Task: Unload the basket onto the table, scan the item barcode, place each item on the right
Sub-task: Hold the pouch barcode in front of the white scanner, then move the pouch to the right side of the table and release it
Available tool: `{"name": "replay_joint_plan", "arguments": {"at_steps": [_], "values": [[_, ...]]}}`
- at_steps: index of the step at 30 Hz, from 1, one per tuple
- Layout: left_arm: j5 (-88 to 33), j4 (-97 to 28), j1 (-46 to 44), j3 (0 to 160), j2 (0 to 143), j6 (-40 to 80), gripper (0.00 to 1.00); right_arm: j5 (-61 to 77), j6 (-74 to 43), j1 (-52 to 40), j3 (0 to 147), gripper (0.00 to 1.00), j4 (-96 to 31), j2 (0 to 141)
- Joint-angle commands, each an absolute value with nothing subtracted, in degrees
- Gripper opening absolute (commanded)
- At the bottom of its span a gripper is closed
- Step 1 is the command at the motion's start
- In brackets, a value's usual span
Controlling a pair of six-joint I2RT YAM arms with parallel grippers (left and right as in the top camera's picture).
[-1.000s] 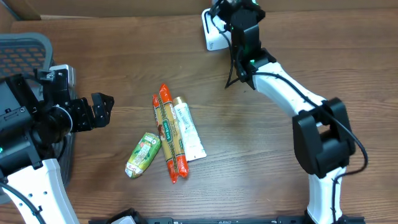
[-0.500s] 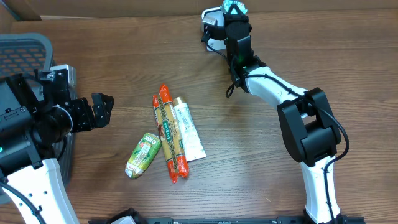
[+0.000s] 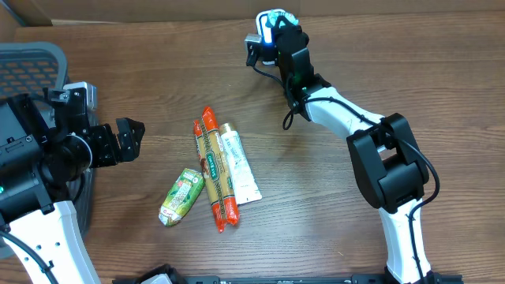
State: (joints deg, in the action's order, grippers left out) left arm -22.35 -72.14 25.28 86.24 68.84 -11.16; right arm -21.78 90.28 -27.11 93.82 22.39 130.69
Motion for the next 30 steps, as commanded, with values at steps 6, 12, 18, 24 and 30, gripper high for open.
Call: {"name": "replay_joint_plan", "arguments": {"at_steps": [6, 12, 18, 24, 30], "values": [[-23.4, -72.0, 25.6, 86.3, 68.9, -12.4, 1.00, -19.7, 69.3, -27.4, 95.0, 0.04, 16.6, 120.2], [-23.4, -72.0, 25.6, 86.3, 68.9, -12.4, 0.99, -11.2, 41.8, -25.6, 95.0, 0.04, -13.7, 102.9], [-23.4, -72.0, 25.6, 86.3, 68.9, -12.4, 1.00, 13.3, 14.1, -16.1, 95.0, 0.04, -48.2, 91.3], [-23.4, -72.0, 25.6, 86.3, 68.9, -12.4, 1.00, 15.4, -5.0, -2.6, 90.0, 0.04, -70.4, 90.7], [-23.4, -72.0, 25.6, 86.3, 68.9, -12.4, 1.00, 15.9, -9.5, 8.8, 74.5, 0.04, -64.4, 90.7]]}}
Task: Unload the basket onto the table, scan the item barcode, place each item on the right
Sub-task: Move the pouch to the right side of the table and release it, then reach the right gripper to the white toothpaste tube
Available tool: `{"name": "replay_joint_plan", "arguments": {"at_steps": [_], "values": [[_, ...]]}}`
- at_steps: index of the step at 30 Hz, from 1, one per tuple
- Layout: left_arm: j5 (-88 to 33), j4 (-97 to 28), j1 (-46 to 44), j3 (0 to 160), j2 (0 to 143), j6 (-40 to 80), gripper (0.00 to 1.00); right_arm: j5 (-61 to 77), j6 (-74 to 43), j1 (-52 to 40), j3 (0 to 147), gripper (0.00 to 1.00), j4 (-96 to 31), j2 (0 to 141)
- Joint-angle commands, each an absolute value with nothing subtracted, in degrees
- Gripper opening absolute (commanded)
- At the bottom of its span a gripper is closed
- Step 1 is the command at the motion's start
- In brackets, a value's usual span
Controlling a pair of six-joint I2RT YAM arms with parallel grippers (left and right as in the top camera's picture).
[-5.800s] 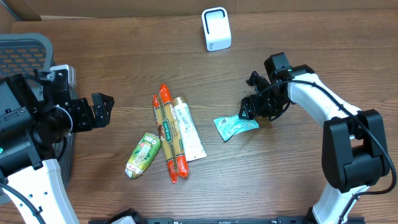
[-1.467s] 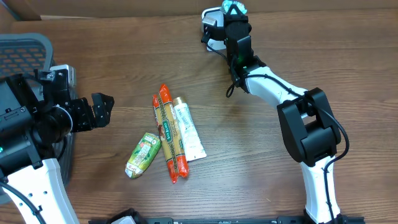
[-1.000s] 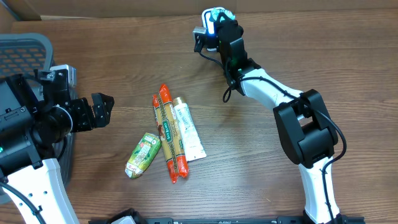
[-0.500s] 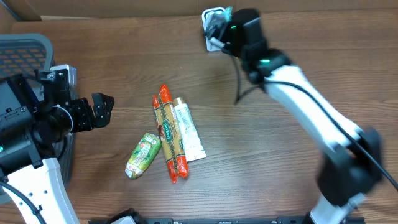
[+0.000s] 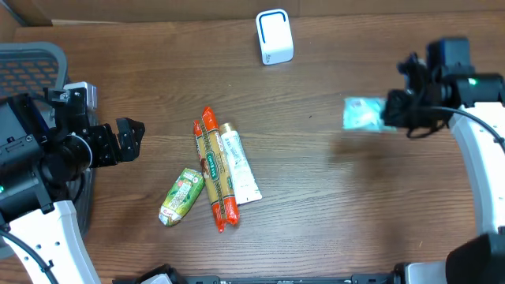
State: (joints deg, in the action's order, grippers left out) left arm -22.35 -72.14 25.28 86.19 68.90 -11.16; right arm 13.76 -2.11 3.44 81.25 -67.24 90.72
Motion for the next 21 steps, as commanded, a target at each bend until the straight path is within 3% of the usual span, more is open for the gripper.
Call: {"name": "replay_joint_plan", "arguments": {"at_steps": [1, 8, 9, 10, 15, 21], "values": [[-23.4, -72.0, 25.6, 86.3, 68.9, -12.4, 0.99, 16.2, -10.5, 10.8, 71.6, 0.04, -62.3, 90.7], [-23.4, -72.0, 25.6, 86.3, 68.9, -12.4, 1.00, 16.3, -15.0, 22.1, 58.9, 0.04, -51.0, 90.7], [-23.4, -72.0, 25.6, 86.3, 68.9, -12.4, 1.00, 15.6, -15.0, 23.8, 57.2, 0.07, -50.2, 90.7], [-23.4, -72.0, 25.6, 86.3, 68.9, -12.4, 0.99, 14.6, -15.0, 24.6, 56.5, 0.21, -50.3, 90.7], [-23.4, -72.0, 25.6, 86.3, 68.9, -12.4, 1.00, 13.6, -15.0, 25.9, 55.7, 0.51, -51.5, 90.7], [-23.4, -72.0, 25.6, 86.3, 68.9, -12.4, 0.99, 17.3, -12.5, 23.9, 63.7, 0.61, -59.3, 88.7]]}}
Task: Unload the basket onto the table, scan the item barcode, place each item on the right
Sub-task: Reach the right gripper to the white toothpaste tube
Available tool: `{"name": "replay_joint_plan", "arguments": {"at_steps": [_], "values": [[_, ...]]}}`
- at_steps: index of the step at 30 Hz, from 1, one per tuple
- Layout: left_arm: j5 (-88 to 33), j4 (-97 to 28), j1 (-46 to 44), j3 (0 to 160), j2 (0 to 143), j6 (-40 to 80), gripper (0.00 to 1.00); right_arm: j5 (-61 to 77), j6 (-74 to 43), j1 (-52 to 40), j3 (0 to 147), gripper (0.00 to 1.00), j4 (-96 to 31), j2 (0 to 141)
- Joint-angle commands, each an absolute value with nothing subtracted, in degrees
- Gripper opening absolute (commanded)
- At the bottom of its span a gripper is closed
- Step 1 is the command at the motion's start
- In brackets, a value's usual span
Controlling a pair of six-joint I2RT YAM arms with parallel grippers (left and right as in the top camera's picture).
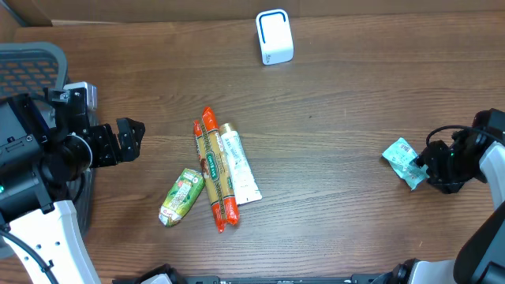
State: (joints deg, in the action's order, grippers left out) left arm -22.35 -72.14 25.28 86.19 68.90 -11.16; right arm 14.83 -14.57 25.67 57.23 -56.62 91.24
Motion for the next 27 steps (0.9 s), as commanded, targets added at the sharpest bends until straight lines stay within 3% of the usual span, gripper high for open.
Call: {"name": "replay_joint_plan", "arguments": {"at_steps": [1, 8, 18, 27], "values": [[-23.4, -72.0, 25.6, 86.3, 68.9, -12.4, 1.00, 18.1, -11.6, 22.9, 65.6, 0.62, -61.1, 87.9], [-23.4, -72.0, 25.6, 86.3, 68.9, -12.4, 1.00, 20.3, -10.0, 9.1, 74.1, 0.78, -67.5, 82.9], [-23.4, -72.0, 25.6, 86.3, 68.9, -12.4, 0.99, 22.2, -13.5, -21.7, 72.5, 0.78, -54.7, 90.2], [-23.4, -72.0, 25.6, 86.3, 68.9, -12.4, 0.99, 22.1, -16.8, -35.0, 72.5, 0.78, -41.0, 104.7]]}}
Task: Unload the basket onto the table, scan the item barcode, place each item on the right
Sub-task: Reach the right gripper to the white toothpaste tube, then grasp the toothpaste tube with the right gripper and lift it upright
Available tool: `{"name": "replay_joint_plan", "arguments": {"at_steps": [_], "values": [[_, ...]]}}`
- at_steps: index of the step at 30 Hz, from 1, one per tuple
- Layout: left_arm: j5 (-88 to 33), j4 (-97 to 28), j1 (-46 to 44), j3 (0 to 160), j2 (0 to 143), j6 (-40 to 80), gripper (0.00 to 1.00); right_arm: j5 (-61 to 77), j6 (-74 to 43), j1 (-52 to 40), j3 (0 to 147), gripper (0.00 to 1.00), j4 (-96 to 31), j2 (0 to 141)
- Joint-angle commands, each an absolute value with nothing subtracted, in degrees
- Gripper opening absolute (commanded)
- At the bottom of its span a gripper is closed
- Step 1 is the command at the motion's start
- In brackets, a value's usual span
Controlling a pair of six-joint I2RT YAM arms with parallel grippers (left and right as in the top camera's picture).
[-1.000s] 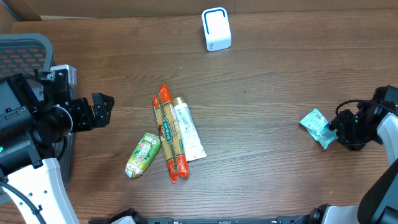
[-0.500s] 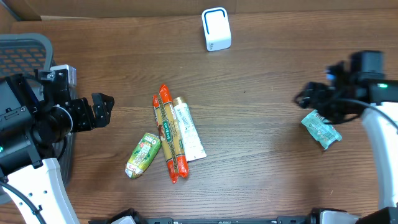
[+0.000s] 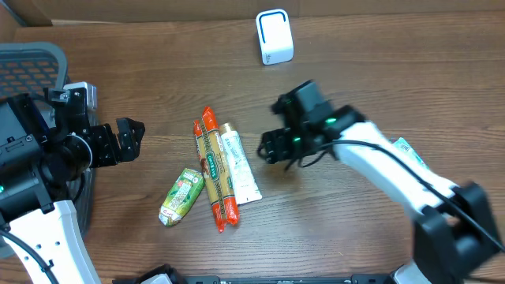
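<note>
The white barcode scanner (image 3: pixel 274 37) with a blue rim stands at the back of the table. Three items lie at centre: an orange-ended sausage tube (image 3: pixel 215 167), a white tube (image 3: pixel 239 165) and a green packet (image 3: pixel 182 196). My right gripper (image 3: pixel 269 148) hovers just right of the white tube, looks open and holds nothing. A pale teal packet (image 3: pixel 405 147) lies at the right, partly hidden behind the right arm. At the left, my left gripper (image 3: pixel 131 139) is open and empty, well away from the items.
A grey mesh chair back (image 3: pixel 31 63) sits at the far left behind the left arm. The right arm (image 3: pixel 387 170) stretches diagonally across the right half of the brown wooden table (image 3: pixel 158 71).
The teal packet has been let go and lies at the right of the table. My right gripper has moved far left, from the right edge to beside the white tube. The left arm has not moved.
My right gripper was up at the scanner. Then it was at the right, holding the teal packet in the air. Then it held the packet low near the right edge. Now the packet lies there and the gripper is empty by the centre items.
</note>
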State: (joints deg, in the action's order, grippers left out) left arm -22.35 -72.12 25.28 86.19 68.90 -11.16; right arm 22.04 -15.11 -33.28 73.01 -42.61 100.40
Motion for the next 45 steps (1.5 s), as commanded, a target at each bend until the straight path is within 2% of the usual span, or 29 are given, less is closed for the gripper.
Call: {"name": "replay_joint_plan", "arguments": {"at_steps": [1, 9, 45], "values": [[-23.4, -72.0, 25.6, 86.3, 68.9, -12.4, 0.99, 22.3, -16.8, -35.4, 72.5, 0.78, -40.5, 106.1], [-23.4, -72.0, 25.6, 86.3, 68.9, -12.4, 0.99, 28.1, -16.5, -36.8, 72.4, 0.65, -36.2, 113.2], [-23.4, -72.0, 25.6, 86.3, 68.9, -12.4, 1.00, 27.1, -18.5, -39.9, 72.3, 0.64, -29.6, 116.8]]}}
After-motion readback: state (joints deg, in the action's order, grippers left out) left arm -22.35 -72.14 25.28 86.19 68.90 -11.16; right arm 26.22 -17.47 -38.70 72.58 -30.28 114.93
